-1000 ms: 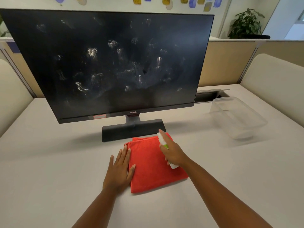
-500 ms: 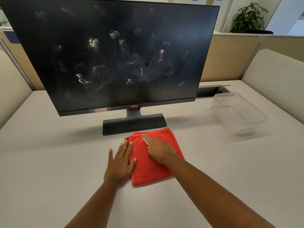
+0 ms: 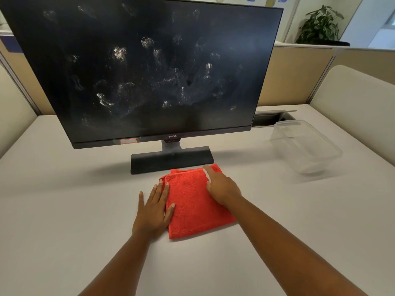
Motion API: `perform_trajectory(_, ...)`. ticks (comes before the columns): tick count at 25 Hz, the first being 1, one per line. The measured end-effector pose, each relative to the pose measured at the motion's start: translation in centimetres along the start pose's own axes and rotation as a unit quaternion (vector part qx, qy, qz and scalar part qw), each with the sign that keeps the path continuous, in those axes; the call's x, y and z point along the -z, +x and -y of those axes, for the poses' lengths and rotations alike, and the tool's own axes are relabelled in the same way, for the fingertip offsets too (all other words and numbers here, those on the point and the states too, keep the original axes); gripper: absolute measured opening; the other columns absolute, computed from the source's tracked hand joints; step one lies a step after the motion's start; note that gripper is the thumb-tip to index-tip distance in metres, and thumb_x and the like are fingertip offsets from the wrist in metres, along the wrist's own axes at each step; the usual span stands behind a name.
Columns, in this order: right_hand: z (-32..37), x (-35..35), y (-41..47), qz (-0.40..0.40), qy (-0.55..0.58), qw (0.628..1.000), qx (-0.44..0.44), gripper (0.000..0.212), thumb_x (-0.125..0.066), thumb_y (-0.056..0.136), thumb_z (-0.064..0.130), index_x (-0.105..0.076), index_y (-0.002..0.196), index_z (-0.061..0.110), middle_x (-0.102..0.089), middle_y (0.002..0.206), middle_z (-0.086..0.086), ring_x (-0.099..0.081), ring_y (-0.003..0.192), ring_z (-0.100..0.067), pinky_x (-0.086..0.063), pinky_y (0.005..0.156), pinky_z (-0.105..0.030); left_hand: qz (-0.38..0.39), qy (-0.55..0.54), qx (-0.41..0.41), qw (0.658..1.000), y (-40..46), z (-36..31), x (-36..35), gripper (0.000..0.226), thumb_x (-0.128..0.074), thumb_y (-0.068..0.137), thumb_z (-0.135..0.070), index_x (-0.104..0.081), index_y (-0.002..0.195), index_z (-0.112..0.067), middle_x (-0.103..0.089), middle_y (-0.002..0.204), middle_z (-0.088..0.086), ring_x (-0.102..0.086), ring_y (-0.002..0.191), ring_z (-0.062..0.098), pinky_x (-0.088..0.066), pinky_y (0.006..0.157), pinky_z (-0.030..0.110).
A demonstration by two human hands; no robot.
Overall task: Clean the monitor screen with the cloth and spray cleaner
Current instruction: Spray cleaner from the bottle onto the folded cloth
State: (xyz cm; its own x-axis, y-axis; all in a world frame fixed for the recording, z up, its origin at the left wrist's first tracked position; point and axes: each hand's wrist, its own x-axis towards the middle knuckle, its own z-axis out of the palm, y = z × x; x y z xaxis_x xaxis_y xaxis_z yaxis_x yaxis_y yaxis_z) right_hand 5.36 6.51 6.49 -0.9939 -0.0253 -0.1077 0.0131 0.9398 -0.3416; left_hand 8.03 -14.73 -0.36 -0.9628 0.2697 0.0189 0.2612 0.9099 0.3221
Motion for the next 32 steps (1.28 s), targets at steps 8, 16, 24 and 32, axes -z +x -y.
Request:
perform_trajectory(8,-1.1,0.1,-1.1,-0.005,0.037,0.999,0.008,0.045,-0.037,0.094,0.022,-0.026,0.138,0.028,-0.060,0.110,-0.015,-0.059,0.092,-0.031,-0.046,0.079,-0.038,-0.004,0.000,0.009,1.000,0.1,0.6,0.2,0.067,0.000,0.083,-0.055,0.019,0.138,-0.021,0.008,0.156,0.000,0.005,0.144,0.016,0.014,0.112,0.044)
perform_trajectory(16,2.3,-2.6,-3.4,0.061,0.050,0.991,0.107,0.052,-0.039,0.094,0.025,-0.020,0.142,0.032,-0.059,0.116,-0.016,-0.057,0.101,-0.031,-0.045,0.087,-0.038,-0.003,0.002,0.010,1.000,-0.1,0.6,0.2,0.067,-0.004,0.085,-0.053,0.015,0.141,-0.022,0.005,0.156,0.000,0.004,0.144,0.016,0.011,0.113,0.045)
perform_trajectory(24,0.5,-1.5,-4.0,0.045,0.052,0.993,0.094,0.051,-0.041,0.092,0.024,-0.025,0.139,0.034,-0.061,0.111,-0.015,-0.058,0.097,-0.032,-0.045,0.079,-0.036,-0.005,-0.004,0.006,1.000,-0.1,0.7,0.2,0.076,0.010,0.074,-0.064,0.020,0.137,-0.021,0.005,0.156,0.000,0.003,0.144,0.017,0.011,0.114,0.046)
perform_trajectory(32,-2.6,-0.5,-5.3,0.002,0.016,1.000,0.018,0.039,-0.037,0.094,0.024,-0.030,0.133,0.027,-0.063,0.101,-0.015,-0.055,0.077,-0.027,-0.037,0.066,-0.030,-0.005,0.001,0.002,1.000,0.0,0.8,0.0,0.081,0.021,0.068,-0.070,0.022,0.135,-0.023,0.005,0.156,0.000,0.002,0.144,0.017,0.012,0.113,0.046)
